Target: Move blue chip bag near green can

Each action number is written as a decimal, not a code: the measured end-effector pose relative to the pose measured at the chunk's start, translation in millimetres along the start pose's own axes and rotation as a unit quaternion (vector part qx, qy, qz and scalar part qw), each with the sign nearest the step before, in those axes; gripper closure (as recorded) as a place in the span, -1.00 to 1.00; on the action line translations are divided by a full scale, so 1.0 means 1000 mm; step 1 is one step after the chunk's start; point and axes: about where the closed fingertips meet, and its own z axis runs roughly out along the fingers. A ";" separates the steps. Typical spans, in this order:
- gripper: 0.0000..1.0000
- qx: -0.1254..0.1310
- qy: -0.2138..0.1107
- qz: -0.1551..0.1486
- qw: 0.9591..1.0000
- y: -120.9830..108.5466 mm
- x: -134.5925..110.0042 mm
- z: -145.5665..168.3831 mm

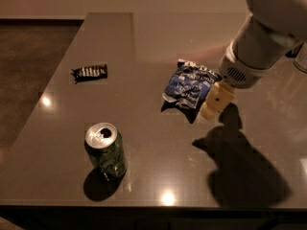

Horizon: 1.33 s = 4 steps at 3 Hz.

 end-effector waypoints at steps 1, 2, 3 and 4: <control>-1.00 0.003 0.001 0.026 1.000 0.010 -0.013 0.027; -1.00 0.005 0.005 0.048 0.999 0.016 -0.025 0.049; -0.65 0.001 0.007 0.071 0.997 0.017 -0.035 0.062; -0.01 -0.006 -0.003 0.095 0.995 0.012 -0.044 0.063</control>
Offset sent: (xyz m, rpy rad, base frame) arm 0.0316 0.0511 -0.0653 0.0261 0.0155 -0.1513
